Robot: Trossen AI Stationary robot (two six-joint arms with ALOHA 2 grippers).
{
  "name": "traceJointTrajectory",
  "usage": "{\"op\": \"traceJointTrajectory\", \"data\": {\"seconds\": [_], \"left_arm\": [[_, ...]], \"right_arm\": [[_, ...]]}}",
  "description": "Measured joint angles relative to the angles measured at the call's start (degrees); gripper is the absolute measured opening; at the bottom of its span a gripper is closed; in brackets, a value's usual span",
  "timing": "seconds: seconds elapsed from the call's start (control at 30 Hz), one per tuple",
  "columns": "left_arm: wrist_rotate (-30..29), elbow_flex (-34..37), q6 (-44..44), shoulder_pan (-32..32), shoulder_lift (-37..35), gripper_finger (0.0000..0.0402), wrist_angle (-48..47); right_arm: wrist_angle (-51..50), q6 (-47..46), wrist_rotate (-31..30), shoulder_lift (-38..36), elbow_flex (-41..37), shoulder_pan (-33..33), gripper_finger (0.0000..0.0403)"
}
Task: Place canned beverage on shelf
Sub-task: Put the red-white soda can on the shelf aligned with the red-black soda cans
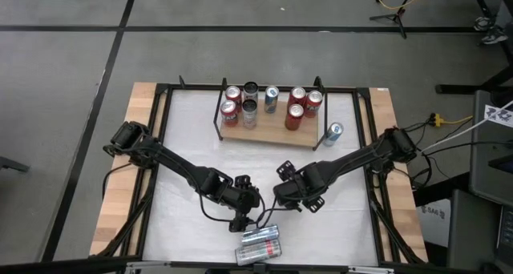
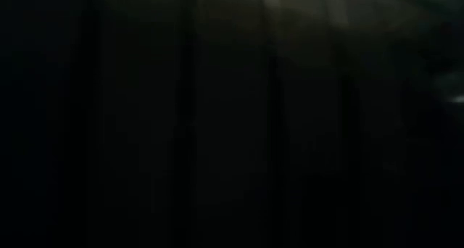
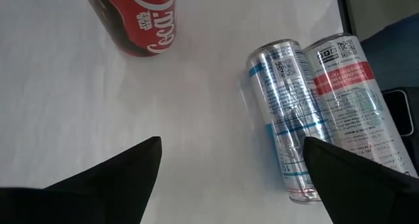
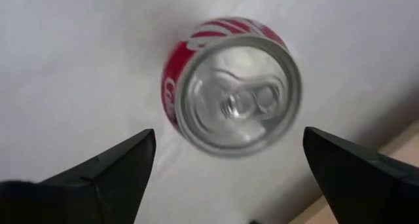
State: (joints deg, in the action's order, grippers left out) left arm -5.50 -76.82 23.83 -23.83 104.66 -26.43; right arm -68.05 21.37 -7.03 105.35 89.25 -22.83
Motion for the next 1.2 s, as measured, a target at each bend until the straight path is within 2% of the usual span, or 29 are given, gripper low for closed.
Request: {"op": "traceJointTrajectory", "data": {"seconds": [0.47,0.6,0.73,1.2], "left_arm": [[-1.51,0.00,0.02,0.00,0.00,0.0363,0.12],[-1.51,0.00,0.02,0.00,0.00,0.0363,0.11],[-1.51,0.00,0.02,0.00,0.00,0.0363,0.13],[-1.51,0.00,0.02,0.00,0.00,0.0363,0.13]], "right_arm": [[-12.06,-29.28,1.59,-2.35,0.00,-0.02,0.0376],[-11.68,-34.81,5.10,-2.35,0.00,-0.02,0.0376],[-9.90,-35.43,8.14,-2.34,0.00,-0.02,0.0376],[-2.86,-52.70,6.60,-2.24,0.00,-0.02,0.0376]]}}
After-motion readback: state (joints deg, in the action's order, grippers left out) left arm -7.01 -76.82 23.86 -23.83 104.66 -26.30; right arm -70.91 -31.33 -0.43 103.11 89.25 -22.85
